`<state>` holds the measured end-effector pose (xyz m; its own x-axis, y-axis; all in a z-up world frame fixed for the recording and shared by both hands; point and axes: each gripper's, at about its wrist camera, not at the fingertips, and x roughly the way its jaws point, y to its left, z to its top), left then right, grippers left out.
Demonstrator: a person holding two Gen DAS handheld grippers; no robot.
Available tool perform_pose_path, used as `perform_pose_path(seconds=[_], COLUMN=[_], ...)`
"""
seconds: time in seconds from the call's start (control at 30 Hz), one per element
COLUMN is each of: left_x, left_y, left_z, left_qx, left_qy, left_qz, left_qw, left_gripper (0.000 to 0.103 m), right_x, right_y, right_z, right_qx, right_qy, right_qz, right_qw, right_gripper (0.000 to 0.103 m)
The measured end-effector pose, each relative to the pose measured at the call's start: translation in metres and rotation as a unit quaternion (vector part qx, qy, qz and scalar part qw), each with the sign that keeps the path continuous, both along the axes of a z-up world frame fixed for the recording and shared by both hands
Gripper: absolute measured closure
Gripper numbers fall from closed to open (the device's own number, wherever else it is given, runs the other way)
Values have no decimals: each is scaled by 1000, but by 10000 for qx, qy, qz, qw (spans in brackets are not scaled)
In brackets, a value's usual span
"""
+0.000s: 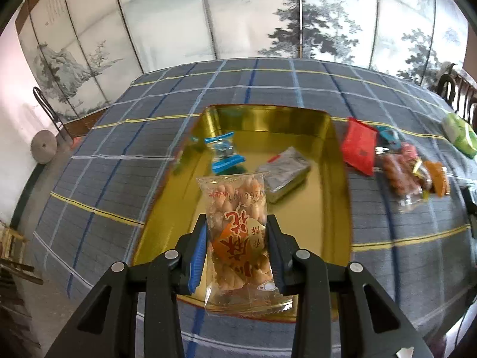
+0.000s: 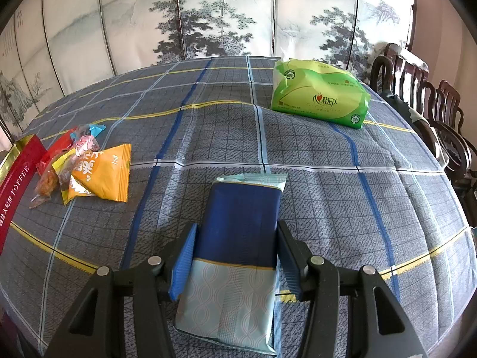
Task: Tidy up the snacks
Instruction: 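Carry the peanut bag into the gold tin and open the left tool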
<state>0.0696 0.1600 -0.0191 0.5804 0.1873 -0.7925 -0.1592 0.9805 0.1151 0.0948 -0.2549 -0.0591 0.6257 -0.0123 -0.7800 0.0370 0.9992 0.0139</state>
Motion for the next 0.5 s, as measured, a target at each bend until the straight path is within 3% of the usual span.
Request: perform_pose_path(seconds=[0.5], left_x=[25], left_y=[27], left_z=[-24], left_qx=[181], left_qy=[104], left_qz=[119], left_qw=[9997], left_gripper=[70], right_x=[0], right_y=[2], right_z=[0], right_qx=[-43], right_qy=[7], right_qz=[3], right_qw=[10000], right_gripper=[50])
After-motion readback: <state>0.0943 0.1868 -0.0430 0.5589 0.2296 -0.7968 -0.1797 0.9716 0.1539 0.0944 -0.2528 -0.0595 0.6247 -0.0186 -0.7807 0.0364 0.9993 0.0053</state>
